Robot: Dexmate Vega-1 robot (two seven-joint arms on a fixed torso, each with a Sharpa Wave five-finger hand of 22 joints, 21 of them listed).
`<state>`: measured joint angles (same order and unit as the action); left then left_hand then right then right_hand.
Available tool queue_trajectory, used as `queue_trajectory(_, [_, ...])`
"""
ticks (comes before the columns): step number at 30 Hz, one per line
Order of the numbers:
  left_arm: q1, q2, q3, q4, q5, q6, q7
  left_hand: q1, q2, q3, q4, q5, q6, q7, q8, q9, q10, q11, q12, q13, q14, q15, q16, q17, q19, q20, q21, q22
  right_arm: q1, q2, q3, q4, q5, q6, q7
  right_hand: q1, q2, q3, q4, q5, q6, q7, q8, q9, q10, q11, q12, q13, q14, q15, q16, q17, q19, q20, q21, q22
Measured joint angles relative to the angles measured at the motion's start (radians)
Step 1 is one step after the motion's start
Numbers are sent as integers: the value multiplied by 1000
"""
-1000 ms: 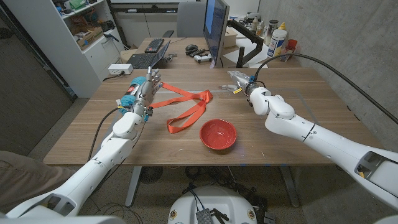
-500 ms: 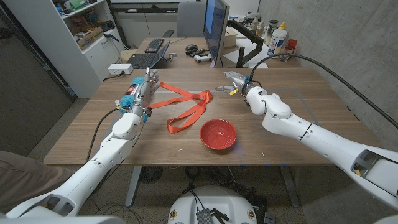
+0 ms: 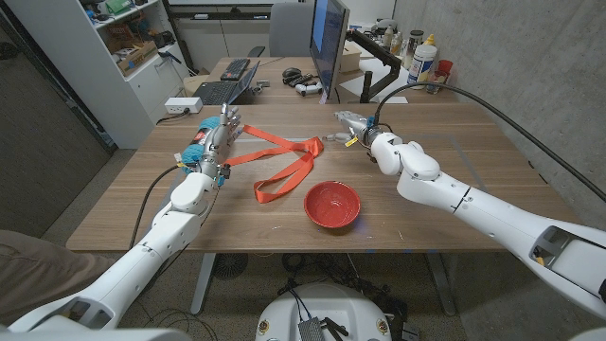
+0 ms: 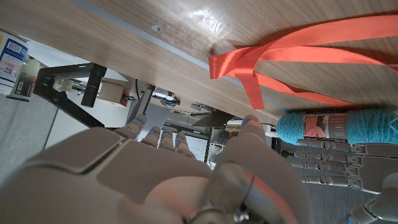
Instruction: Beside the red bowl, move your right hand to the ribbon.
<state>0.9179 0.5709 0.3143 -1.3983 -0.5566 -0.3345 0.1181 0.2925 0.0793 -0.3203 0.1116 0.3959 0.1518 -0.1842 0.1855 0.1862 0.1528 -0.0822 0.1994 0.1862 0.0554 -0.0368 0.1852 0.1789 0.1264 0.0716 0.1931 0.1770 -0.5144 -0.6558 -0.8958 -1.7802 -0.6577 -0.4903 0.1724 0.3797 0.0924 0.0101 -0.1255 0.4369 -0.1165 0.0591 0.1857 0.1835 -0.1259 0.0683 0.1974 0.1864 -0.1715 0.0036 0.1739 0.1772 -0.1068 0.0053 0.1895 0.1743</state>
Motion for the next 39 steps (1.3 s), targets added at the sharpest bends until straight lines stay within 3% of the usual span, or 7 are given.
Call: queue_trajectory(39, [-8, -5, 5, 24, 16, 10, 30, 0, 0, 4, 4, 4, 23, 16, 15, 0, 24, 5, 4, 0, -3, 3, 0, 0, 4, -4, 0, 0, 65, 71, -50, 94, -47, 79, 57, -6, -5, -14, 14, 15, -11, 11, 0, 5, -3, 3, 0, 0, 0, 11, 0, 0, 0, 0, 0, 0])
